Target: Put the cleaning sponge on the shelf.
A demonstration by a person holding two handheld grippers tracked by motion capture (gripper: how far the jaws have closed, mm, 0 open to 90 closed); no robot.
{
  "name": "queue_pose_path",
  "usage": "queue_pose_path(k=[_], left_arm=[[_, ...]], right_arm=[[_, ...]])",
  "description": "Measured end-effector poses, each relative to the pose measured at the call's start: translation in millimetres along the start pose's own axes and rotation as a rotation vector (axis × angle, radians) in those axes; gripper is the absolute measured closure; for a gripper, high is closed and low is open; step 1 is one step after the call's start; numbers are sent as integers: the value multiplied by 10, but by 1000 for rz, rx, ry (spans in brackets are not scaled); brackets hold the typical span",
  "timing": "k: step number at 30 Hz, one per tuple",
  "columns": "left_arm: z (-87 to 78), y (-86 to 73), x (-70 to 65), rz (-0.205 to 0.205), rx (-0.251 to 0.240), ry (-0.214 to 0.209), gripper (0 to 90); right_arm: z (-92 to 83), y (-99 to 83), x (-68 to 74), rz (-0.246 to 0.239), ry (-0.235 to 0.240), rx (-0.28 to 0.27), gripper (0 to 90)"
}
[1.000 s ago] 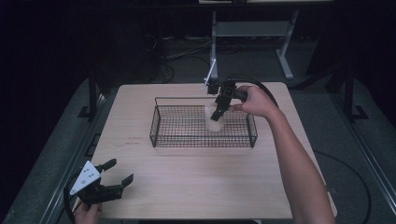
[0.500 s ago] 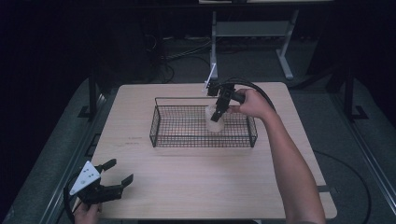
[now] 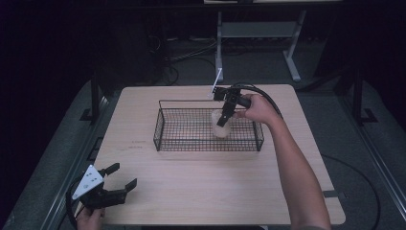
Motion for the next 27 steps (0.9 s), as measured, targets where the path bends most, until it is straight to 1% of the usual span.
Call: queue_pose_path(k=[3,4,5,6,8,9,10,14,16,18,20,23,26,27], left_arm=[[3,1,0,-2,0,0,141],[3,1,0,-2,-1,0,141],[4,2,0,-3,-2,0,141],[5,3,-1,-3,-2,-1,140],[6,3,-3,-3,-1,-1,141],[8,3,-5,-1,-1,-2,140],[8,2,-4,-1,0,-1,141],[2,2,1,-3,-4,1,141],[0,1,3,-1,-2,1,141],[-1,1,9,-4,-2,3,141],[-1,2,10,-5,-4,2,141],[0,-4,11,-4,0,1,141],[-7,-5,10,-4,0,4,141],[-17,-5,13,-1,1,5,141]], right_arm=[[49,-11,11,-1,11,13,274],[63,-14,13,-1,8,8,274],[78,-20,10,-2,14,-2,274],[95,-27,13,6,24,-11,274],[114,-40,12,12,26,-10,274],[163,-69,11,11,25,12,274],[172,-73,12,10,24,15,274],[200,-77,17,14,30,7,273],[212,-92,22,25,44,-13,273],[229,-121,11,36,43,-20,273],[254,-150,20,41,47,-6,272],[284,-168,26,33,40,12,272],[300,-170,27,31,42,13,272],[325,-173,29,35,35,17,271]])
Point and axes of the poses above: each handheld gripper's, and its own axes: z roughly forward along the jaws, y roughly out of its top, x roughly to its left, the point moved 6 cm from there along z, roughly forward along the jaws, and after that the axes turned 7 degrees about -y, right-handed, at the moved point
